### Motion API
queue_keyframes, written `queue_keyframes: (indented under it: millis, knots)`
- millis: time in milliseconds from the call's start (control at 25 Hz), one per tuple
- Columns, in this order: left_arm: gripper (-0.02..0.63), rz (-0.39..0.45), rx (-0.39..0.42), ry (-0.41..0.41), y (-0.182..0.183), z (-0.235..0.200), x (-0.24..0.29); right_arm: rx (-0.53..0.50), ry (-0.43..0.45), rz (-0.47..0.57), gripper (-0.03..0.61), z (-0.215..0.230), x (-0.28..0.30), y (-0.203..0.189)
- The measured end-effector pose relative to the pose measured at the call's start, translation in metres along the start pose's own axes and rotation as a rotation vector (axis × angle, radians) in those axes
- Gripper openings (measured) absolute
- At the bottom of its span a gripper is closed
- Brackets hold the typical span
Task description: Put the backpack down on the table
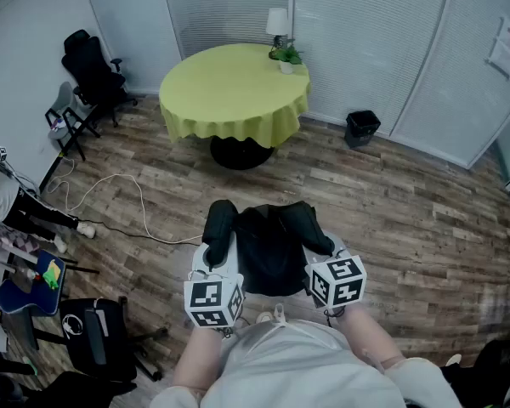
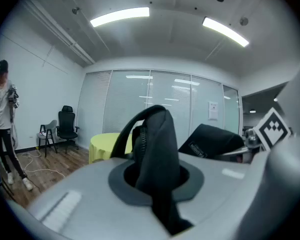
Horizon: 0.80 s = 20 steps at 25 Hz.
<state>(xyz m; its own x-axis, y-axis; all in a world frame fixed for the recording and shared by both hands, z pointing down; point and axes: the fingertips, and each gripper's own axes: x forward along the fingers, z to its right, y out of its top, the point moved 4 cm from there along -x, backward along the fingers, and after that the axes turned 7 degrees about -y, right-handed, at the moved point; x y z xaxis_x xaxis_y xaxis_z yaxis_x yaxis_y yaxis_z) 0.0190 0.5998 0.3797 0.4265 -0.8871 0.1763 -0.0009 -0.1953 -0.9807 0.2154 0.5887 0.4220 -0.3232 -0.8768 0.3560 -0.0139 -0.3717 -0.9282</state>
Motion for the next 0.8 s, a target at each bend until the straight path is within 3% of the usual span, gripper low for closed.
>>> queue_keyframes:
  millis: [800]
  knots:
    - [0.031,-0.037,-0.040,-0.069,-0.015,-0.069,0.013,0.037,-0.044,-0.040,0.031,-0.037,0.044,-0.006]
